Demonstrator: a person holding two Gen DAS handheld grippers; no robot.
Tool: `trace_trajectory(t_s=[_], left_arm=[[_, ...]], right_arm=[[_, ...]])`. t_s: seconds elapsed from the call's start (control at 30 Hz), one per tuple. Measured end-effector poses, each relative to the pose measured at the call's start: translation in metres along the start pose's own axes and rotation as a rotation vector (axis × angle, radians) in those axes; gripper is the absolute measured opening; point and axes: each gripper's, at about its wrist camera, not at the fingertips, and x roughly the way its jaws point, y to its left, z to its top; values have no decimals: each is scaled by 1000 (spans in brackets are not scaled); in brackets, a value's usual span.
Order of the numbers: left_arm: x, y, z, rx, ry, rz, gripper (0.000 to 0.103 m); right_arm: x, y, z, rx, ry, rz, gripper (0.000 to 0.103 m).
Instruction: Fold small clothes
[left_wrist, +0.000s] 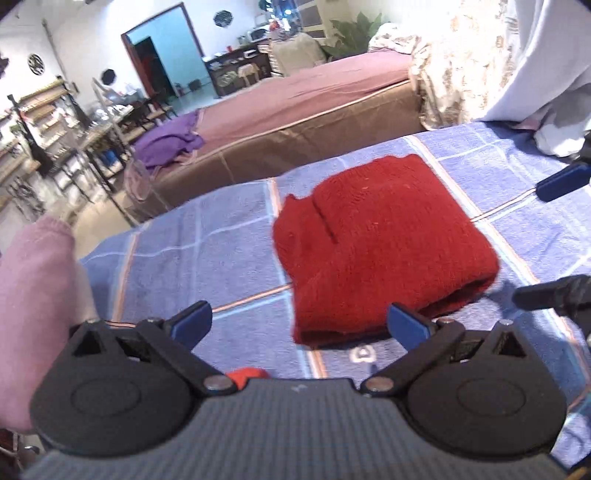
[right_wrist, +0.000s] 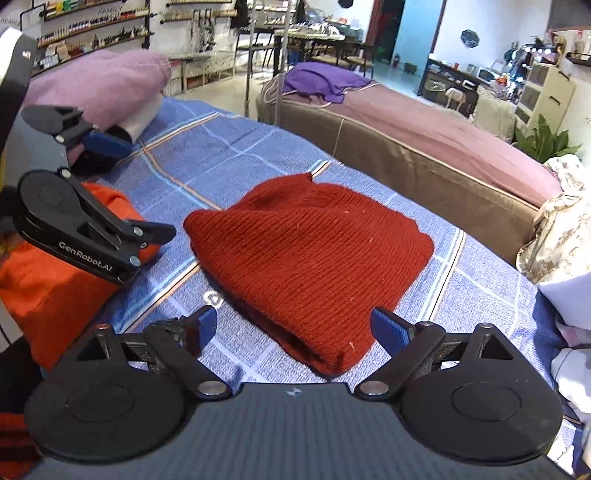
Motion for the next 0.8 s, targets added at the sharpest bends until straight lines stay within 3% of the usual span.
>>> trace_trajectory(t_s=[0.1,0.2,0.33,0.47,0.6,0.8], left_arm=[[3,2,0,-17,23,-34,103],[6,-1,0,-2,30,9,103],[13,1,-2,-27,54,2,103],[18,0,-3,1,55,41,103],[24,0,-4,-16,75,-7,103],[32,0,-4,-9,89,14,103]], right_arm=[[3,-3,2,3,27,24,103],[6,-4,3,-5,41,16,103],[11,-4,6,-10,57,15,103],[14,-4,5,-17,68,12,103],[18,-5,4,-2,69,12,103],[23,-6,2,0,83,13,103]])
